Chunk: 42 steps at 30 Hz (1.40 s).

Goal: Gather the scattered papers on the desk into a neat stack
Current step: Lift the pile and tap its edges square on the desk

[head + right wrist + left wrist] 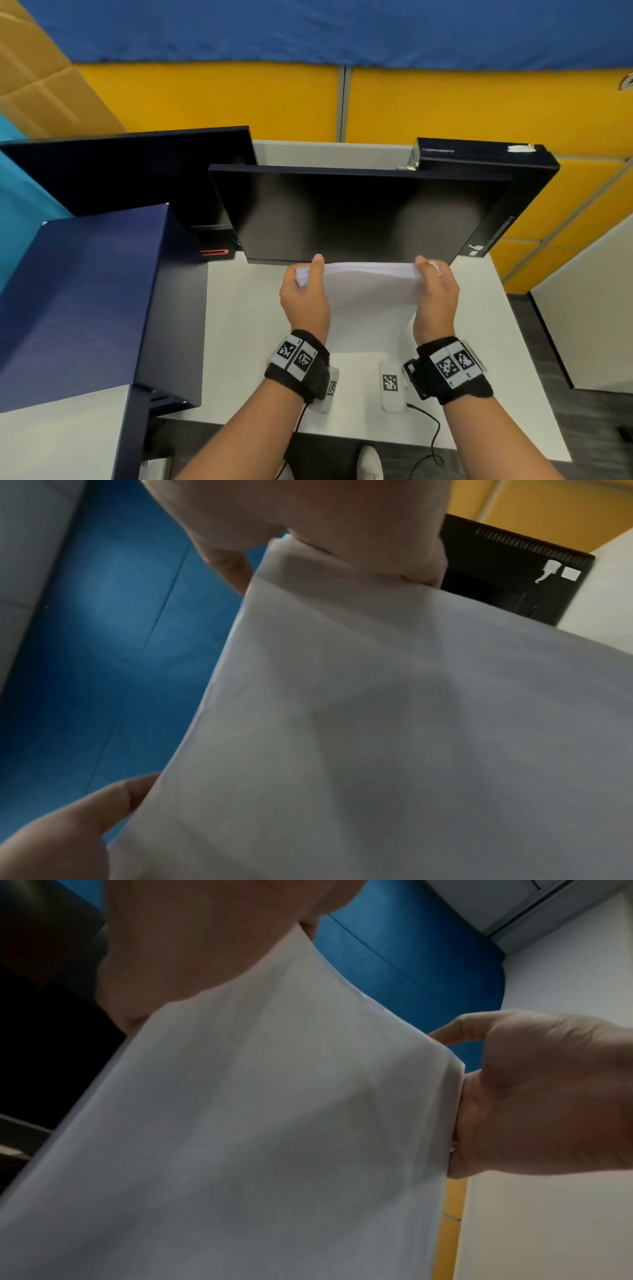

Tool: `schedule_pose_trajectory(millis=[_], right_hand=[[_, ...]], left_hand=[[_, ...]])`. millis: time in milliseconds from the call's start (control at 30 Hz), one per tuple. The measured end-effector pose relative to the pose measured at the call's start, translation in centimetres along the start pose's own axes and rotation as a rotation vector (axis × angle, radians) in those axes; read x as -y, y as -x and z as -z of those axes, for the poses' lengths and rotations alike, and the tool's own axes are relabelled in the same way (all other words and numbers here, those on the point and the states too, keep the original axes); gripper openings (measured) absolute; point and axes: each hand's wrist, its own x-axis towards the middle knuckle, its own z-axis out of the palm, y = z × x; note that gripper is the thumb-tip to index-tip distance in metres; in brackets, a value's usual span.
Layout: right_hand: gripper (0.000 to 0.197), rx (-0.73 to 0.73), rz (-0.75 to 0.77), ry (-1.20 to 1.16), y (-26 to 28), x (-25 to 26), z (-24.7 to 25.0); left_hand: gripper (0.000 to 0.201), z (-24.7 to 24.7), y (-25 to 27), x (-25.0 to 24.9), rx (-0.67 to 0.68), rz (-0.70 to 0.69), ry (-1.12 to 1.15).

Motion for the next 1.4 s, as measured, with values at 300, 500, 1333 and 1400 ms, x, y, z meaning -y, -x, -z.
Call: schedule_pose_trajectory(millis=[300,500,1333,1400], right_hand=[[0.030,0.214,0.145,0.133,-1.1,-0.7,2.9],[0.029,0.391,-0.062,0.274,-1.2,-4.4,4.3],[0.032,0.323,-0.018,0.443,-1.2,-6.5,4.9],[0.029,0.280,-0.018,0.426,-1.2,-6.3,4.8]], left_hand=[[0.046,2.7,-2.0,1.4,0.325,-0.139,-0.106],[0.040,5.0,-4.3,5.1,0.522,-0.051,-0.525],[0.038,3.7,-3.5,6.3,0.412,-0.054,-0.455],[0.040,3.3,-3.1,5.9,0.361,-0.090,-0.458]])
